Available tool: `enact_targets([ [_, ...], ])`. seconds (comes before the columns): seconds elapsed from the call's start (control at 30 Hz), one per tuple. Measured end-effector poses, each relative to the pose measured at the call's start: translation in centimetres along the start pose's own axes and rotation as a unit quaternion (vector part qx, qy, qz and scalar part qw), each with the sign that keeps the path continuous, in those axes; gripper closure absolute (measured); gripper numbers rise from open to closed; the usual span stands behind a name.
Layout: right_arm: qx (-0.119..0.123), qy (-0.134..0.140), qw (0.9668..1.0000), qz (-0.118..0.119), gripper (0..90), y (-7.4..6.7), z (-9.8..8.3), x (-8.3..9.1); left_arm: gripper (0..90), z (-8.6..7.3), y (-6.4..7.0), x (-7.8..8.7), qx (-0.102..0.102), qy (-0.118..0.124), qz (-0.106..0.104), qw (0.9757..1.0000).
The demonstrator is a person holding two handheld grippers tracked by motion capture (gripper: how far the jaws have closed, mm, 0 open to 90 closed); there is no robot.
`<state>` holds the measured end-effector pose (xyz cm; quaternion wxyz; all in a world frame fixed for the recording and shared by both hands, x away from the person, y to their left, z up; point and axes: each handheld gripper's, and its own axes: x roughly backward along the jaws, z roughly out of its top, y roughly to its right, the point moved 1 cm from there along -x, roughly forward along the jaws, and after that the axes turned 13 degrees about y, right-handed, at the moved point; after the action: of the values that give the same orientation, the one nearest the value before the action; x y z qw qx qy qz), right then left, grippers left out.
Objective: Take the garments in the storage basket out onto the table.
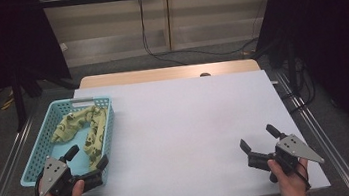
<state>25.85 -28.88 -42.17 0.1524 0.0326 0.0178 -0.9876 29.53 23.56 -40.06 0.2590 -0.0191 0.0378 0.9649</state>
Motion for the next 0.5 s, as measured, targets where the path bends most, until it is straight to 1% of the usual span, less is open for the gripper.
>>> enact_targets([
  [0.03,0.0,-0.003,1.0,-0.001,0.9,0.02,-0.04,-0.01,2.0,0.06,-0.11,0.05,-0.007,-0.001,0.002,1.0],
  [0.1,-0.001,-0.003,1.0,0.002,1.2,0.06,-0.12,-0.07,2.0,0.08,-0.17,0.03,-0.002,0.0,0.005,1.0],
  [0.13,-0.001,-0.003,1.0,0.002,1.2,0.06,-0.12,-0.07,2.0,0.12,-0.22,0.05,-0.005,-0.002,0.007,1.0],
  [0.17,-0.004,-0.004,1.0,0.002,1.2,0.1,-0.14,-0.07,2.0,0.19,-0.14,0.09,-0.009,-0.007,0.005,0.9999],
  [0.23,-0.004,-0.003,1.0,0.001,1.2,0.11,-0.14,-0.06,2.0,0.21,-0.05,0.06,-0.011,-0.006,0.006,0.9999],
  [0.27,-0.006,-0.002,1.0,0.004,1.2,0.12,-0.14,-0.09,2.2,0.27,0.01,0.09,-0.014,-0.009,0.004,0.9999],
  [0.33,-0.006,-0.003,1.0,0.005,1.2,0.11,-0.15,-0.11,2.3,0.41,0.12,0.07,-0.017,-0.013,-0.001,0.9998],
  [0.37,-0.009,-0.003,0.9999,0.009,1.3,0.07,-0.18,-0.21,2.3,0.57,0.17,-0.03,-0.022,-0.016,-0.011,0.9996],
  [0.4,-0.008,-0.004,0.9999,0.008,1.3,0.01,-0.18,-0.26,2.3,0.7,0.13,-0.04,-0.027,-0.025,-0.021,0.9991],
  [0.43,-0.008,-0.005,0.9999,0.01,1.4,-0.03,-0.2,-0.32,2.3,0.74,0.16,-0.11,-0.026,-0.029,-0.027,0.9989],
  [0.47,-0.008,-0.006,0.9999,0.013,1.5,-0.03,-0.21,-0.38,2.3,0.74,0.16,-0.11,-0.026,-0.029,-0.027,0.9989],
  [0.5,-0.009,-0.008,0.9999,0.01,1.5,-0.07,-0.25,-0.44,2.3,0.77,0.15,-0.13,-0.026,-0.035,-0.03,0.9986],
])
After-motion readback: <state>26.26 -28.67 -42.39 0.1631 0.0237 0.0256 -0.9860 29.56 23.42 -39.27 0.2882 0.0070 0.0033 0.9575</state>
